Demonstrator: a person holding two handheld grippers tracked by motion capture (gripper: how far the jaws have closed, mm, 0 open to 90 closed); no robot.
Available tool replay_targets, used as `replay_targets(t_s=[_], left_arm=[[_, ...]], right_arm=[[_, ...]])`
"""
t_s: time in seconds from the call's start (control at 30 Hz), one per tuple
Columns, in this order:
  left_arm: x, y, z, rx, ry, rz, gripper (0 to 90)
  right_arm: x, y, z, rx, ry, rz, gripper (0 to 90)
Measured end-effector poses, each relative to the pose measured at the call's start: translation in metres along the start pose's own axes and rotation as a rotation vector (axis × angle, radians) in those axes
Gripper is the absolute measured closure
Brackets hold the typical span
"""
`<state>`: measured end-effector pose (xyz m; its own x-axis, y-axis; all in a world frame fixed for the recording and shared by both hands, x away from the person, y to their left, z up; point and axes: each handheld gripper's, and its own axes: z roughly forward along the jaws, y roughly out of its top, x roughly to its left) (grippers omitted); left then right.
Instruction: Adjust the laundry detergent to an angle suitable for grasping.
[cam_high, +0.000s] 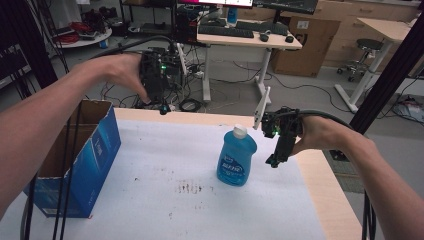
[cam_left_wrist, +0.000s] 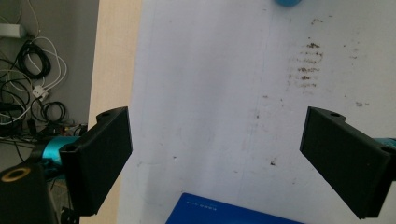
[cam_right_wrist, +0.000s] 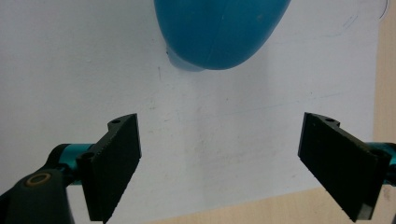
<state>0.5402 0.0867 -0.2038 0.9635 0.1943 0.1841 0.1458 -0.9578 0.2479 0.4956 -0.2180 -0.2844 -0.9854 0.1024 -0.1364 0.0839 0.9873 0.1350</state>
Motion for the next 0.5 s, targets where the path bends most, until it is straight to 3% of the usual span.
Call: replay_targets(t_s=[0.17, 0.27, 0.5], left_arm=[[-0.0032, 0.0011, 0.0004, 0.008, 0.008, 0.004, 9.2], [-0.0049, 0.0014, 0.0022, 0.015, 0.002, 0.007, 9.2], [-0.0054, 0.0011, 0.0027, 0.012, 0.0, 0.006, 9.2]], right_arm=[[-0.0007, -0.002, -0.0007, -0.009, 0.0, 0.002, 12.4], [0.0014, -0.0046, -0.0016, -0.047, -0.013, 0.016, 12.4], [0.0048, -0.0067, 0.0041, -0.037, -0.004, 0.013, 12.4]])
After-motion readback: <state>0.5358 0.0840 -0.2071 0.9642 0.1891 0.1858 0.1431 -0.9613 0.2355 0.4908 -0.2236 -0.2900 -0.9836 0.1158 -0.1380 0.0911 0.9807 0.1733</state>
